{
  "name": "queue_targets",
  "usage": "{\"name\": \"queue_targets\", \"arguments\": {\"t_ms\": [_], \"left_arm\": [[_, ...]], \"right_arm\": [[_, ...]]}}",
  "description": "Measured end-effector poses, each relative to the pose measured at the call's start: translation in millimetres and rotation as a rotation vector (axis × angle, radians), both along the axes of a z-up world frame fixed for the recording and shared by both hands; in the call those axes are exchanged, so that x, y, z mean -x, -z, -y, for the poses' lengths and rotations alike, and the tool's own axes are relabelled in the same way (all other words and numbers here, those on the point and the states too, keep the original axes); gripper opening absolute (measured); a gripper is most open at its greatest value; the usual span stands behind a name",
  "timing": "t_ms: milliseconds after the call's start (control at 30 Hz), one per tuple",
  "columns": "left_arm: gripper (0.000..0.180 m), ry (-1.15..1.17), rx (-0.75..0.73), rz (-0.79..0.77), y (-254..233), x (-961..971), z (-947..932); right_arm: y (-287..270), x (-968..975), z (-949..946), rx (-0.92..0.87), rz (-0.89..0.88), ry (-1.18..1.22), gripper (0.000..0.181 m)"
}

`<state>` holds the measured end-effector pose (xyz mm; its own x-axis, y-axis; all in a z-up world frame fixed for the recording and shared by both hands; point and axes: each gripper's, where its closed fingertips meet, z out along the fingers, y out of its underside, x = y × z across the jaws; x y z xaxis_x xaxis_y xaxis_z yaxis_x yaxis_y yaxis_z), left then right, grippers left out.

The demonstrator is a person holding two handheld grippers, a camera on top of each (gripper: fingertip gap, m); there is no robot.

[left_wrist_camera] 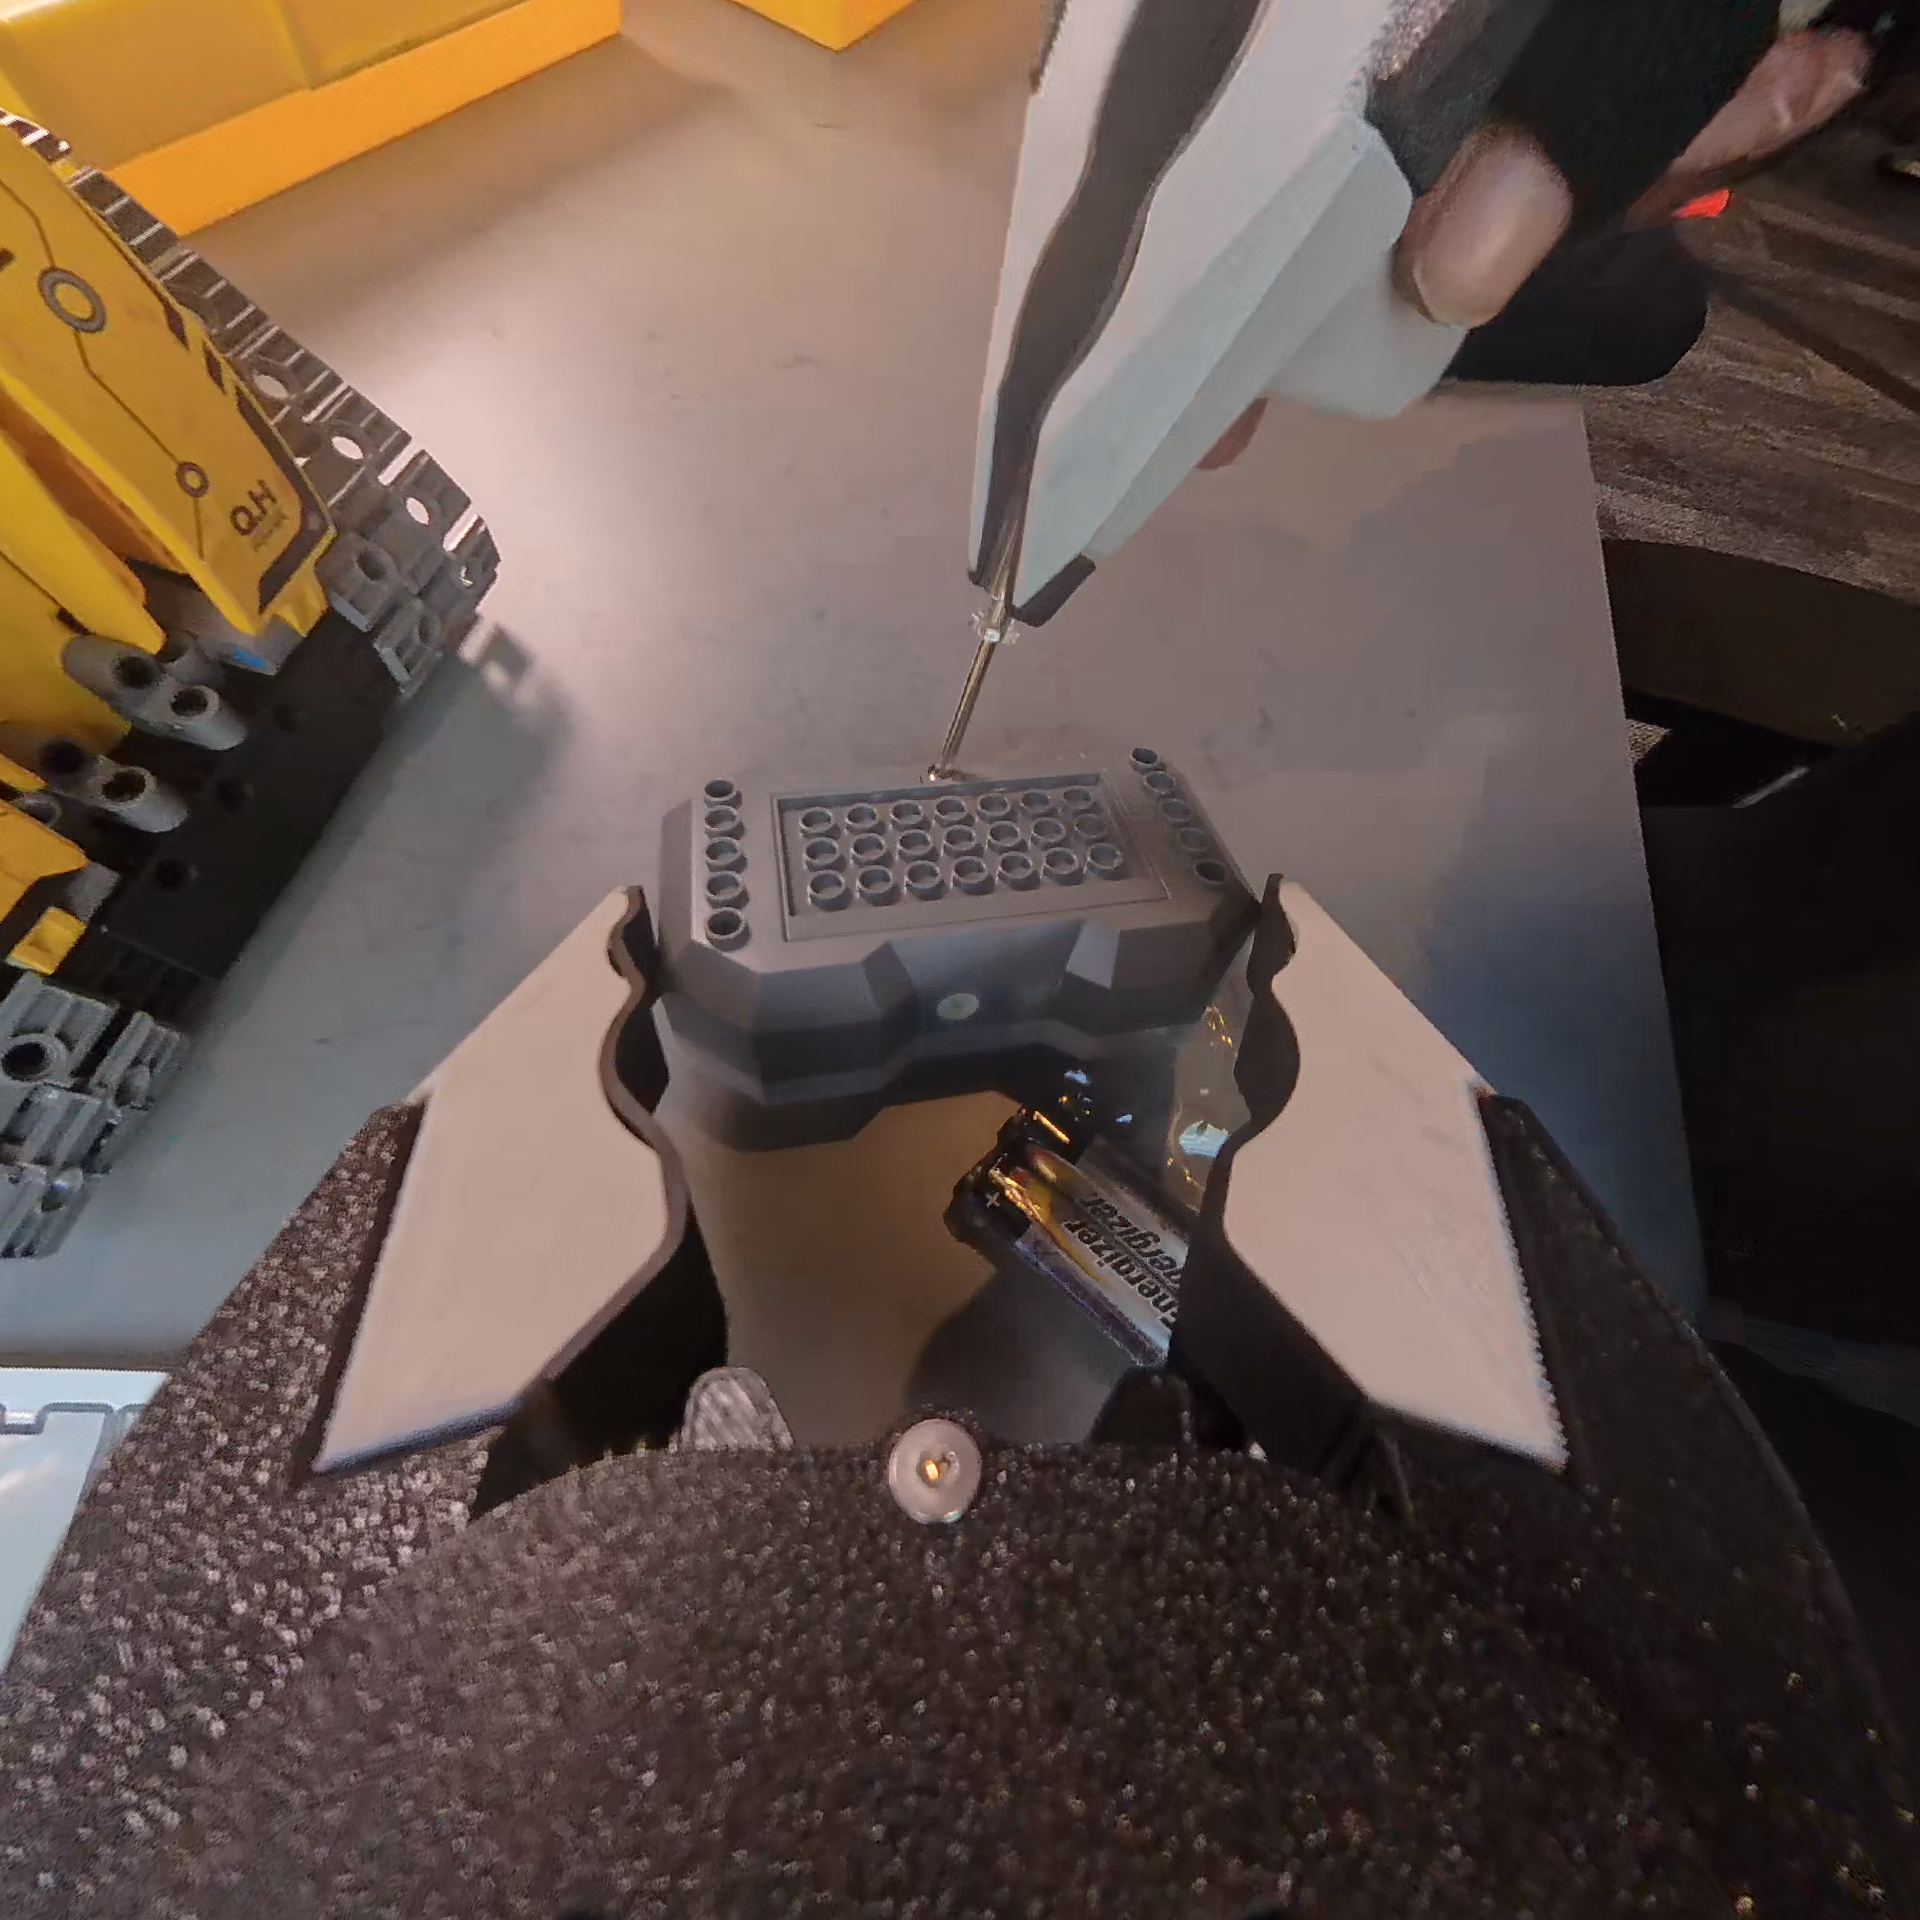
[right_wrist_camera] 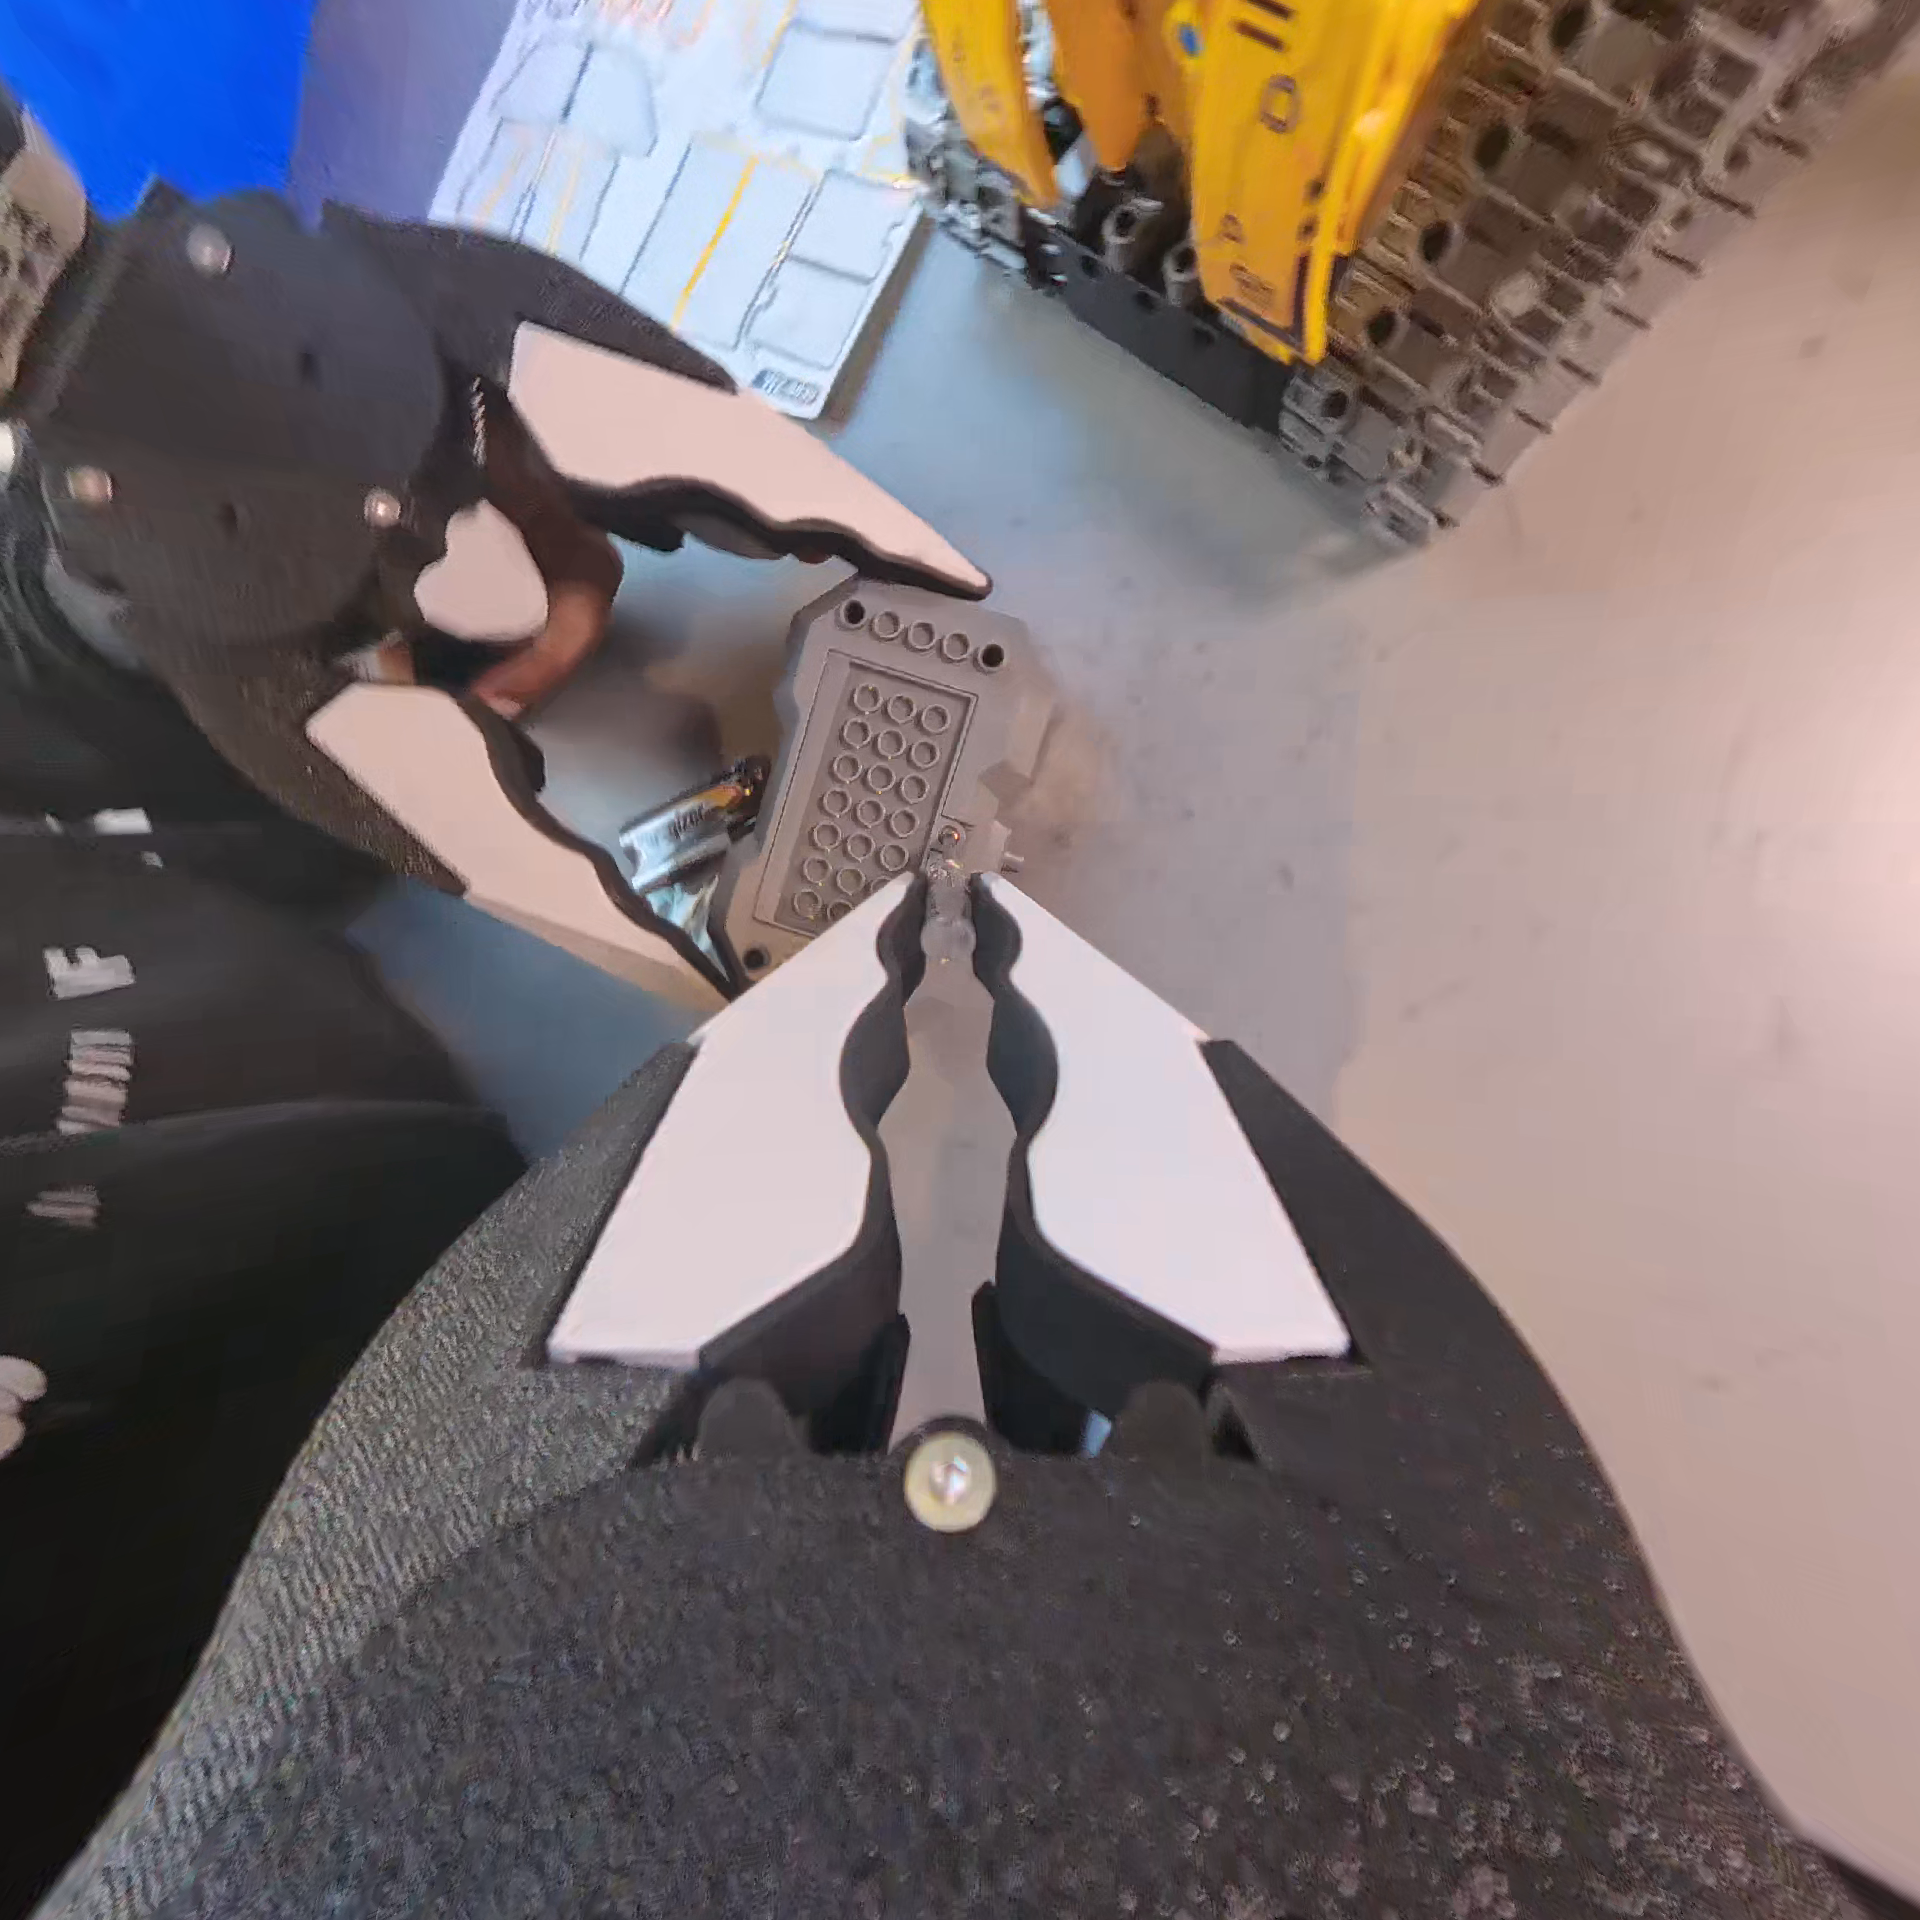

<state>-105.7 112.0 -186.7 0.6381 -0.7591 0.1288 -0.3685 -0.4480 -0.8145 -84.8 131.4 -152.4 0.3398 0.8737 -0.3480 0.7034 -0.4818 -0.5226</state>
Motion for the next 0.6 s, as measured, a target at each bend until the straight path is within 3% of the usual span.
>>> {"name": "queue_targets", "arguments": {"t_ms": [200,333,467,600], "left_arm": [[0.112,-0.021,-0.004,0.003,-1,0,-1],[0.112,-0.023,0.004,0.0,1,0,-2],[0.113,-0.003,0.013,0.01,0,0,0],[0.113,0.017,0.014,0.077,-9,6,-1]], "right_arm": [[2,-4,0,0.231,-0.064,0.404,0.007],[3,-6,-2,0.338,-0.114,0.505,0.007],[-13,-15,-15,0.219,-0.162,0.432,0.007],[-47,-4,-4,0.017,-0.312,0.138,0.007]]}}
